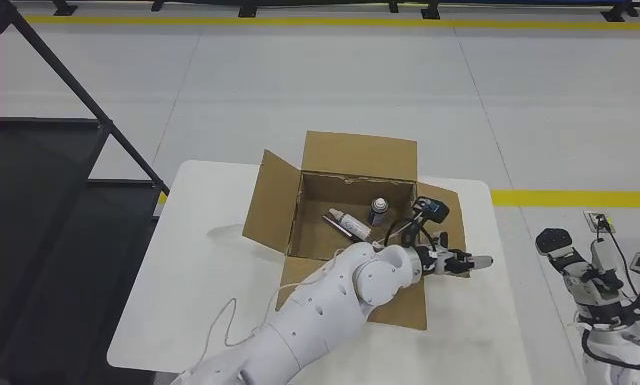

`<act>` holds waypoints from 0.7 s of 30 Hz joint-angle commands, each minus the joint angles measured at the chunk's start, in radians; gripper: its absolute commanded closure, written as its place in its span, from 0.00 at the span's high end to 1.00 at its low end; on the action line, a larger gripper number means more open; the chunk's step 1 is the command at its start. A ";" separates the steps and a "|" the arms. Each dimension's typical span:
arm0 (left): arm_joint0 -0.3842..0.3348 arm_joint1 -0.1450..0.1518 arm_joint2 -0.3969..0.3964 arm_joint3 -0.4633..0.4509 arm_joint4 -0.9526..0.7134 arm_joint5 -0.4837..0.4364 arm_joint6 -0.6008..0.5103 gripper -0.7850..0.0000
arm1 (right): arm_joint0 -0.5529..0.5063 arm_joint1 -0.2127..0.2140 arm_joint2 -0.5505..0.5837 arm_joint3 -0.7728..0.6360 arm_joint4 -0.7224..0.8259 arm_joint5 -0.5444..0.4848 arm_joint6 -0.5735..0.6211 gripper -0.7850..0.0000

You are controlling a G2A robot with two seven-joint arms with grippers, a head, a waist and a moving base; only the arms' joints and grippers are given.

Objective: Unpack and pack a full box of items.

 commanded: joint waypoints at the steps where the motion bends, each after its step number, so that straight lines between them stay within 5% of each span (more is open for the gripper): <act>1: -0.006 -0.010 0.000 0.024 -0.002 0.002 -0.004 1.00 | 0.000 0.000 0.000 0.000 0.000 0.000 0.000 1.00; 10: -0.020 -0.043 -0.010 0.093 0.005 -0.028 0.004 1.00 | 0.000 0.000 0.000 0.000 0.000 0.000 0.000 1.00; 21: -0.009 -0.033 -0.070 0.008 0.062 -0.081 0.069 1.00 | 0.002 -0.004 -0.015 -0.014 -0.035 -0.005 -0.071 1.00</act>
